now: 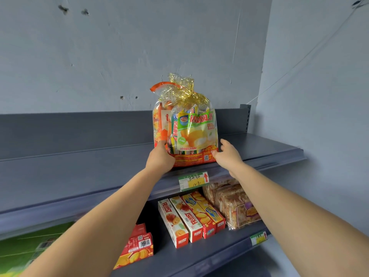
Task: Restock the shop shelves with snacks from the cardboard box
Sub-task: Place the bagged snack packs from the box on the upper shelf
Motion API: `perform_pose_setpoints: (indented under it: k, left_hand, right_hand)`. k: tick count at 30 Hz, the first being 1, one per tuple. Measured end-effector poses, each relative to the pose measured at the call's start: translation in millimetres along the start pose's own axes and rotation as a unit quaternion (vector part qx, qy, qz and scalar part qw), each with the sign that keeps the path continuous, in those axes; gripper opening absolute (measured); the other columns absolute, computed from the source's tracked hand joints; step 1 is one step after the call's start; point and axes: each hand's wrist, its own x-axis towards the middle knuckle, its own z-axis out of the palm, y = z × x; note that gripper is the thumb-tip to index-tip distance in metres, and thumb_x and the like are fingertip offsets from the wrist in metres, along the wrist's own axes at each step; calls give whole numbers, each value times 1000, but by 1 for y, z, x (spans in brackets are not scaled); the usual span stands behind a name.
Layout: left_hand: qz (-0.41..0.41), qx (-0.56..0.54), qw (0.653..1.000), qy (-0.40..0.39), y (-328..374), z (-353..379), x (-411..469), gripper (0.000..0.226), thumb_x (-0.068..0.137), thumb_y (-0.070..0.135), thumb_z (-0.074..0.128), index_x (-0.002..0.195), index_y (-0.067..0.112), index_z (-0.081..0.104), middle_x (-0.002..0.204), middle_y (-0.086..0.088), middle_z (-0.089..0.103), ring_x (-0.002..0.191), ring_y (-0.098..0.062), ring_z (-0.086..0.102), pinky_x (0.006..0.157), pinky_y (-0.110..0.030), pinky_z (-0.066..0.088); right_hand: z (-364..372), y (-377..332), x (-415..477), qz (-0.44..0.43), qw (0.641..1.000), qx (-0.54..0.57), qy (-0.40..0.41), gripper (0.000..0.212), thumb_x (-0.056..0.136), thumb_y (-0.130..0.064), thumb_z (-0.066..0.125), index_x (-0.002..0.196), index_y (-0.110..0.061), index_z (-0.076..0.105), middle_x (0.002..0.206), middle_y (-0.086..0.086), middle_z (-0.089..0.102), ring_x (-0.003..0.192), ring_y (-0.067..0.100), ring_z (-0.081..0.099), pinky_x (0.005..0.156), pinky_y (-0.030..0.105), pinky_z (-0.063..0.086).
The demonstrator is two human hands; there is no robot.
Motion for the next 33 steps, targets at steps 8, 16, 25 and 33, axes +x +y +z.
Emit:
perform_pose_setpoints:
  k: [8, 16, 25, 33]
  left_hand:
    - [79, 44, 995, -31, -10, -16, -21, 43, 93, 13, 54, 135, 15, 47, 128, -8, 60, 112, -29, 57, 86, -37, 50]
    - [214, 166, 961, -58, -32, -31, -48, 38, 92, 13, 52, 130, 13, 54, 127, -11, 59, 116, -32, 53, 95, -46, 47]
    - [380, 278, 880, -56, -56, -27, -128, 39, 89, 12, 54, 128, 16, 56, 122, -7, 61, 119, -29, 50, 98, -39, 35]
    - [387, 320, 851, -153, -82, -21, -209, 46, 86, 10, 55, 131, 13, 49, 122, -11, 59, 115, -31, 51, 89, -39, 45]
  right_hand:
    - [1, -6, -41, 6, 995, -91, 36, 51, 98, -21, 54, 145, -15, 37, 144, 8, 47, 128, 27, 48, 98, 35, 41]
    - [15, 2, -103, 50, 984, -160, 62, 54, 94, -26, 59, 144, -16, 42, 147, 8, 46, 133, 27, 45, 108, 40, 40]
    - [23, 21, -217, 118, 959, -245, 79, 45, 89, -24, 61, 133, -18, 55, 133, 6, 59, 120, 27, 55, 100, 36, 46]
    - [15, 35, -319, 138, 944, -291, 73, 47, 93, -22, 57, 138, -15, 49, 140, 8, 53, 127, 28, 50, 103, 37, 44]
